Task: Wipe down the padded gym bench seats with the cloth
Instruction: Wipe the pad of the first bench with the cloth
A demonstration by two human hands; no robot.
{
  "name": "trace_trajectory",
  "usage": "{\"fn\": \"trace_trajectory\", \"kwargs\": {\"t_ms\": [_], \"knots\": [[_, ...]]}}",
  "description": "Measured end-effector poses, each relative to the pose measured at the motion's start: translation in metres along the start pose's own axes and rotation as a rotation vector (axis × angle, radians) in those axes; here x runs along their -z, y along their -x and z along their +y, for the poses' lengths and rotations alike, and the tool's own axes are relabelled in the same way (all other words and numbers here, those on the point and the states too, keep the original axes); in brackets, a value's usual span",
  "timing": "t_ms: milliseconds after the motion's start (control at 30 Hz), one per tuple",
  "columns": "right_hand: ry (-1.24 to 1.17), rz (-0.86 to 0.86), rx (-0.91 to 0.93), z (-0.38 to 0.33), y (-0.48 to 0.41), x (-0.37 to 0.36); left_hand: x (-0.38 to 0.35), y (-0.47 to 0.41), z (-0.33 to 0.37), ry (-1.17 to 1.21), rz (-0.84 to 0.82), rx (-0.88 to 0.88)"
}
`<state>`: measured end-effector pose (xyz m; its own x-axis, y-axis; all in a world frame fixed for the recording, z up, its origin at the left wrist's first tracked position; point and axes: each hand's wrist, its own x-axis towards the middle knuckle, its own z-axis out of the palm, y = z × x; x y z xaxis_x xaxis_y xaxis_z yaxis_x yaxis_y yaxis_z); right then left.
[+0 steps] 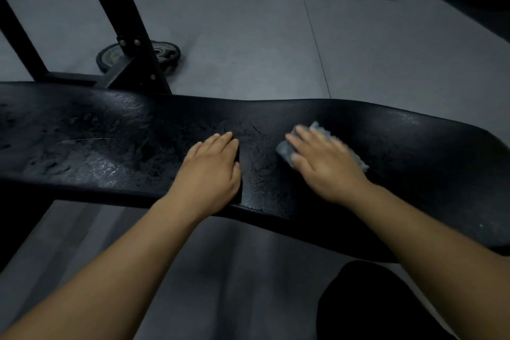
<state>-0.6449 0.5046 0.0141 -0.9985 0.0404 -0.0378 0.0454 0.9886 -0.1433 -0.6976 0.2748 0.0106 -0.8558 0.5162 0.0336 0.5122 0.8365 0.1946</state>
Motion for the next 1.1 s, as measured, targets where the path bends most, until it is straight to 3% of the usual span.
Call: {"fn": "trace_trajectory", "kwargs": {"t_ms": [67,200,333,400,500,600,667,733,800,867,1033,1100], "knots": [[0.036,-0.016,-0.043,-0.026,-0.023,-0.005,0.001,0.001,-0.003,0.004,-0.003,0.017],[-0.014,-0.040,0.188,-0.059,-0.004,-0.013,0.003,0.000,-0.008,0.028,-0.002,0.028],[0.073,0.268,-0.001,-0.050,0.010,-0.008,0.001,-0.001,-0.009,0.045,0.003,0.029],[0.096,0.296,0.052,-0.061,0.010,-0.007,0.001,-0.002,-0.009,0.057,0.004,0.032],[-0.278,0.261,0.098,-0.071,0.006,0.009,0.001,-0.002,-0.011,0.066,0.023,0.017],[-0.984,0.219,-0.076,-0.066,-0.005,0.042,0.000,-0.002,-0.014,0.075,0.045,-0.010],[-1.181,0.111,-0.224,-0.052,-0.012,0.052,0.001,-0.002,-0.013,0.071,0.034,-0.004],[-0.793,0.082,-0.309,-0.031,-0.017,0.054,0.002,-0.002,-0.012,0.054,0.006,0.013],[-0.326,0.254,-0.328,-0.015,-0.013,0.053,0.001,-0.004,-0.012,0.034,-0.007,0.017],[-0.267,0.353,-0.221,-0.026,-0.003,0.048,0.003,-0.005,-0.010,0.033,-0.019,0.024],[-0.064,0.047,-0.195,-0.088,-0.003,-0.007,0.004,-0.006,-0.008,0.037,-0.022,0.031],[-0.057,0.009,-0.065,-0.092,0.002,-0.017,0.003,-0.007,-0.009,0.052,-0.027,0.026]]}}
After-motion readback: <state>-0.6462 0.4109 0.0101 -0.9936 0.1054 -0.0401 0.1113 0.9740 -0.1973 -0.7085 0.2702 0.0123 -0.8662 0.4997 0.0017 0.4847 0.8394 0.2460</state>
